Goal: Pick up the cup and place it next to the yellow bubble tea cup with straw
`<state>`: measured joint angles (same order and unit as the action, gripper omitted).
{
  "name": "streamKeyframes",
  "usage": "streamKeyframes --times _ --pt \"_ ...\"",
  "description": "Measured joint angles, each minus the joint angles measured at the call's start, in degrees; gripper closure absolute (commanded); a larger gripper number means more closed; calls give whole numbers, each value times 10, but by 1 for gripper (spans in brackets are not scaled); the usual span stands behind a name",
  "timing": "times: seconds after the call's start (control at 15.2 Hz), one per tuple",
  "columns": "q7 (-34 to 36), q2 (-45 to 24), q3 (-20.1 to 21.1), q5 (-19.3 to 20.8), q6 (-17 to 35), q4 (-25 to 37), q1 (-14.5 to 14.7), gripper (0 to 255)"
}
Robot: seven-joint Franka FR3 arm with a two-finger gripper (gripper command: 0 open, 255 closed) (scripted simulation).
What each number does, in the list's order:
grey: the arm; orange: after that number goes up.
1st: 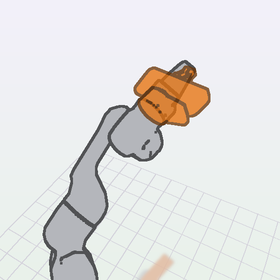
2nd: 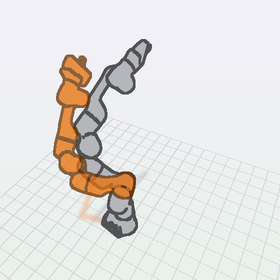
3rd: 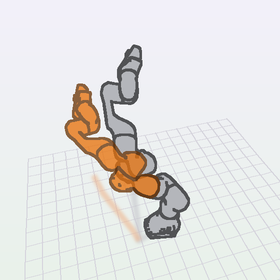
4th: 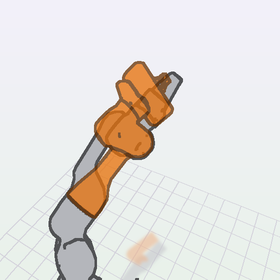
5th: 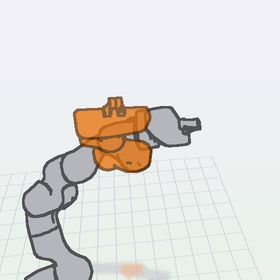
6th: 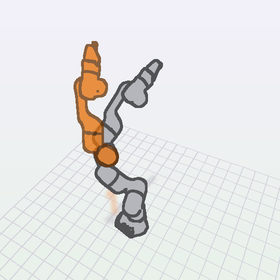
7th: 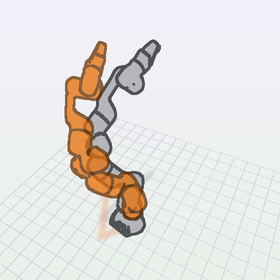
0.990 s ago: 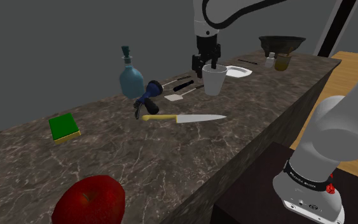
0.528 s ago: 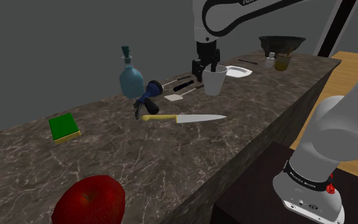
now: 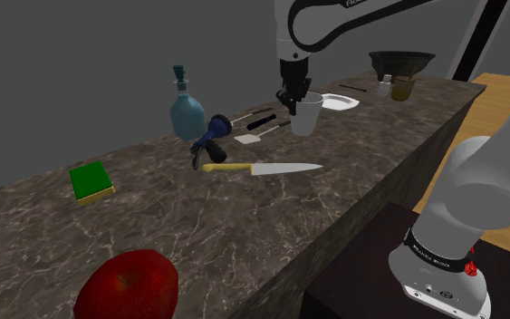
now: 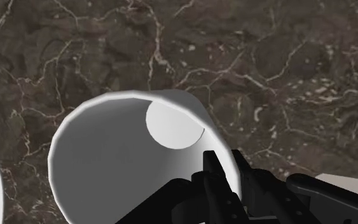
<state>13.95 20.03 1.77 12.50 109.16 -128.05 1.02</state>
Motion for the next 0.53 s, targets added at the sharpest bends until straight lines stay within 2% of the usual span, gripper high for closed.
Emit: streamKeyframes --times 0.53 --pt "-3 3 0 -1 -16 13 0 255"
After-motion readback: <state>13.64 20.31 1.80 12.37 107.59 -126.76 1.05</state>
